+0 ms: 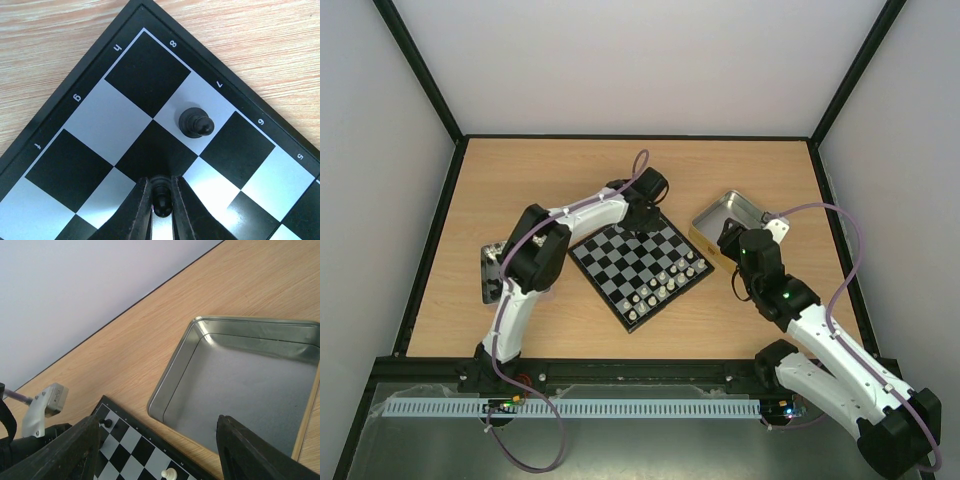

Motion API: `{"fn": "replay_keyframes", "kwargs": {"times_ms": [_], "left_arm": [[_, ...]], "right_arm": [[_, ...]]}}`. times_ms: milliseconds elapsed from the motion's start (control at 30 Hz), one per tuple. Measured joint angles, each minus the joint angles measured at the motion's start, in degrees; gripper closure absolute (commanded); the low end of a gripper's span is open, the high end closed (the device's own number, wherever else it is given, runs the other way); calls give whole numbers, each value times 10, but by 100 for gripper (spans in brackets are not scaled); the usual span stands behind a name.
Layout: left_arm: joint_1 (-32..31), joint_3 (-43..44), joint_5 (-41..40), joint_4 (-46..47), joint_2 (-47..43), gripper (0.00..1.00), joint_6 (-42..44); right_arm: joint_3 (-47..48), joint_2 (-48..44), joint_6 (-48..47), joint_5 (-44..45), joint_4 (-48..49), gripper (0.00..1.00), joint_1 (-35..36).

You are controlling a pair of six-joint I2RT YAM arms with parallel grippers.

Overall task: Set up the chess pieces on the board
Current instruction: Place the chess piece on the chessboard.

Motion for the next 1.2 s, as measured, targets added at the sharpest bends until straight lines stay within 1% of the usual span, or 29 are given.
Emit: {"fn": "replay_keyframes", "kwargs": {"times_ms": [200, 433, 1067, 1133, 1200], "left_arm": [[1, 14, -4, -7, 9, 85, 2], [4, 22, -5, -6, 16, 88, 3], [9, 25, -15, 7, 21, 89, 7], [9, 25, -15, 9, 21, 88, 7], [10, 25, -15, 10, 21, 84, 8]], "right_arm": [[-1, 0, 0, 0, 0, 37, 0], [-1, 0, 0, 0, 0, 37, 0], [-1, -5, 0, 2, -2, 37, 0], [-1, -5, 0, 2, -4, 37, 0], [-1, -5, 0, 2, -4, 37, 0]]}}
